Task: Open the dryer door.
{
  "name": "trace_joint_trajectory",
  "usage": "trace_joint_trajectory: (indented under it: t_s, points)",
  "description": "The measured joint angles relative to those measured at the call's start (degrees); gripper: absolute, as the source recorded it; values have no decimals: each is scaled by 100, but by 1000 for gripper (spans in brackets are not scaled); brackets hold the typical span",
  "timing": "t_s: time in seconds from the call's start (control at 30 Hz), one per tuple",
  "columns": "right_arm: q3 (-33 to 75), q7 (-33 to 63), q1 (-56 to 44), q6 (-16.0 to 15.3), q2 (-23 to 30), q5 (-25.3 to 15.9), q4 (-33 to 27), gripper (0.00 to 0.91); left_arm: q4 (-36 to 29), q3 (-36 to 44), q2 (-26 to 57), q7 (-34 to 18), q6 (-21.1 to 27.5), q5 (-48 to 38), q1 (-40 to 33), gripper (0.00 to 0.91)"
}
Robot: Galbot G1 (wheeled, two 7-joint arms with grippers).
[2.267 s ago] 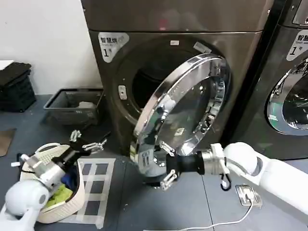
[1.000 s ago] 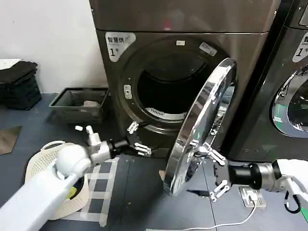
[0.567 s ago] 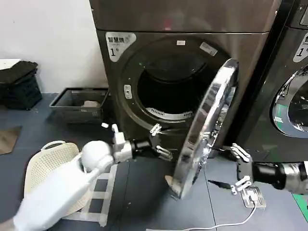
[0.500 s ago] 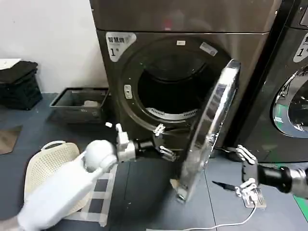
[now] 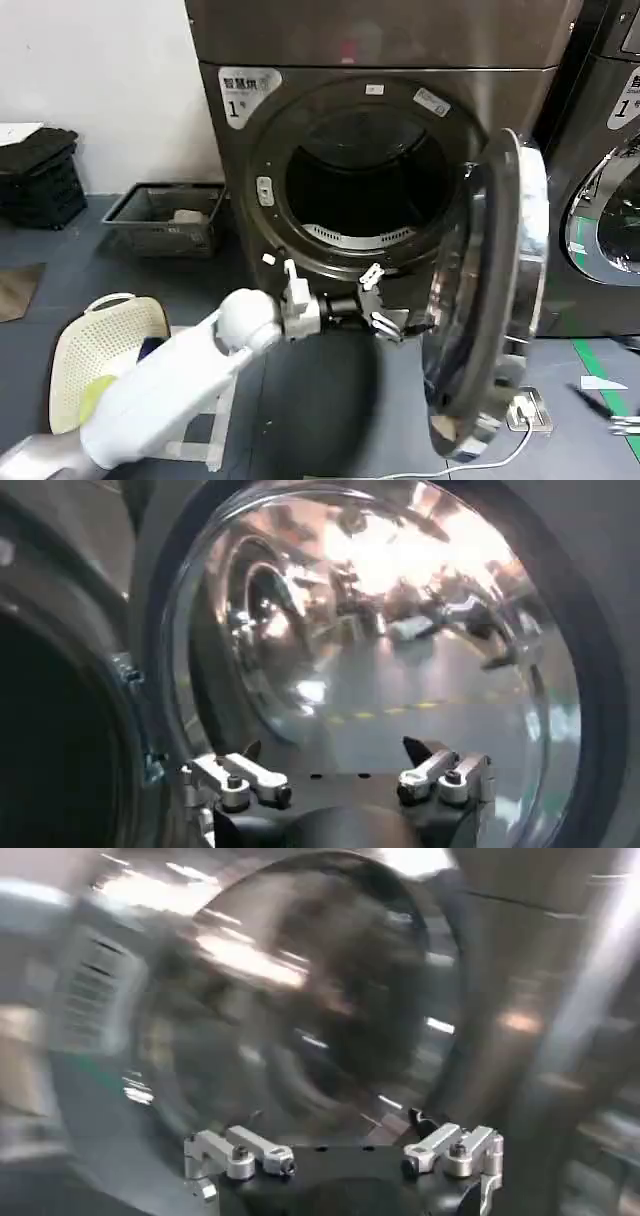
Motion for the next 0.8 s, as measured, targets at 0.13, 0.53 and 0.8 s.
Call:
trace_joint_trajectory:
  t_s: [0.13,0.53,0.8]
  points:
    - [452,622,-116,-200,475,-180,-183,907,168,127,-208,-88,-63,52,-101,907]
    - [1453,1467,-225,-626,1283,-628,-1103,907,719,626,-476,-208,-81,-145,-760,907]
    - [1782,1893,-233,-659,1581,-742,-1835,907,1099,1096,-553,-226,-197,-291,-1415,907]
